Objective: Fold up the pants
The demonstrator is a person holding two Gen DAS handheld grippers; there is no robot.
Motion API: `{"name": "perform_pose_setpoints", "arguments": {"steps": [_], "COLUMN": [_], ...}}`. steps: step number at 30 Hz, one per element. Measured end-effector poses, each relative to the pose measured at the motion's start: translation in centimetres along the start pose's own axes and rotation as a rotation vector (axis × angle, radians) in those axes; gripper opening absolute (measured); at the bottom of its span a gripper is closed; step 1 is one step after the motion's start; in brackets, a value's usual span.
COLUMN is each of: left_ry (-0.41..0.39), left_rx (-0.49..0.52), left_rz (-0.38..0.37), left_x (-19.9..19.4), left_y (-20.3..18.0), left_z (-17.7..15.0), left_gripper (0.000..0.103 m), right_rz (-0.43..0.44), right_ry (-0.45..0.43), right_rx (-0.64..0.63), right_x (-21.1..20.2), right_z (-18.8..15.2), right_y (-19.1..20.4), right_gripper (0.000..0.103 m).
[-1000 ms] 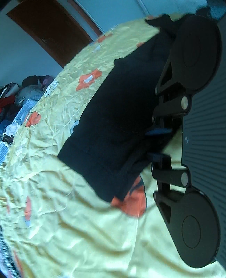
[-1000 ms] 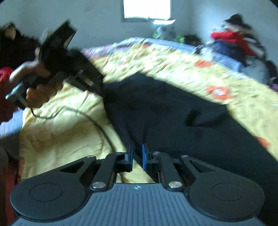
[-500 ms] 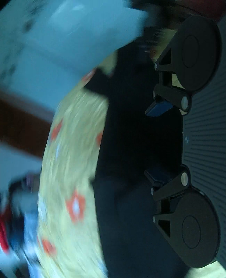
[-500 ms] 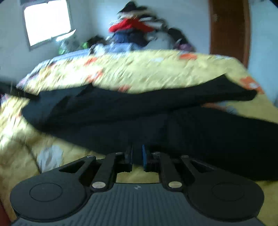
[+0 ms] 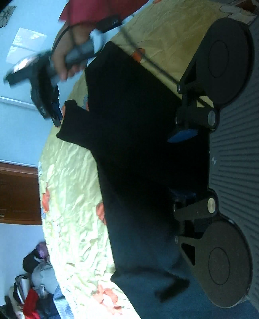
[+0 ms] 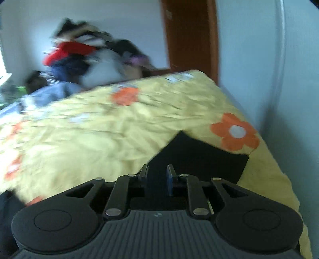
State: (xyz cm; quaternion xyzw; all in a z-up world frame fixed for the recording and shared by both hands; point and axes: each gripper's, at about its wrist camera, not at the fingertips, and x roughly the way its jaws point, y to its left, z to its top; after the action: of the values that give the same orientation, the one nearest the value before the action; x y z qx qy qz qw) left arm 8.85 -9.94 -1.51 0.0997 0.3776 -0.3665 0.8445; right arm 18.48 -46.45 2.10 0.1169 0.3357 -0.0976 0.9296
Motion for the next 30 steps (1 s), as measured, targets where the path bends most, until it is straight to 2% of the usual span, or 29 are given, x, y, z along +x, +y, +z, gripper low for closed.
{"name": "perform_pose_setpoints", "arguments": {"steps": [3,5,6,7,8,11,13,16,17,18,19,21,22,27,30], "left_ry": [-0.014,-0.020,-0.025,-0.028,-0.031,-0.032,-0.031,-0.037,-0.038,-0.041,-0.044,-0.055,-0.058,-0.077,-0.085], "left_rx": [-0.014,-0.011,-0.004,0.001,0.003,-0.001,-0.016,-0.036,-0.042,-0.042,-0.037,-0.032,-0.033,-0.021,-0.003], "left_rz": [-0.006,-0.006,-0.006,-0.005,-0.004,-0.005,-0.014,-0.022,-0.028,-0.032,-0.034,-0.037,-0.039,-0.045,-0.036], "left_x": [0.2,0.4,0.5,0.6,0.7,1.1,1.3,1.6,1.7,1.7,1.7,1.5,1.5,1.1,1.0], "left_y": [0.1,0.0,-0.1,-0.2,-0.3,-0.3,-0.2,0.1,0.3,0.3,0.3,0.2,0.2,0.1,-0.2], "left_z": [0.4,0.4,0.5,0.5,0.6,0.8,1.1,1.3,1.3,1.3,1.3,1.2,1.1,0.7,0.5], "left_gripper": [0.048,0.048,0.048,0.048,0.047,0.031,0.016,0.008,0.007,0.006,0.004,0.003,0.003,0.002,0.002], "right_rz": [-0.085,-0.159,-0.189,-0.205,-0.226,-0.277,-0.310,-0.294,-0.285,-0.274,-0.254,-0.219,-0.200,-0.111,-0.102], "right_ry": [0.040,0.052,0.055,0.050,0.041,0.036,0.043,0.078,0.072,0.065,0.055,0.032,0.008,-0.129,-0.170], "right_rx": [0.014,0.012,0.023,0.030,0.032,0.049,0.080,0.130,0.134,0.128,0.122,0.143,0.162,0.290,0.328], "right_x": [3.2,4.9,5.6,5.8,5.9,6.7,7.5,8.8,8.9,9.0,8.9,8.3,7.8,3.5,1.1], "right_z": [0.6,1.0,1.1,1.2,1.2,1.6,1.8,1.7,1.6,1.5,1.5,1.5,1.5,0.4,-0.8], "right_y": [0.6,1.0,1.2,1.2,1.3,1.3,0.9,0.0,-0.1,-0.2,-0.2,-0.5,-0.8,-3.6,-5.7], "right_gripper": [0.021,0.038,0.056,0.067,0.067,0.067,0.067,0.067,0.064,0.051,0.033,0.012,0.009,0.007,0.007]}}
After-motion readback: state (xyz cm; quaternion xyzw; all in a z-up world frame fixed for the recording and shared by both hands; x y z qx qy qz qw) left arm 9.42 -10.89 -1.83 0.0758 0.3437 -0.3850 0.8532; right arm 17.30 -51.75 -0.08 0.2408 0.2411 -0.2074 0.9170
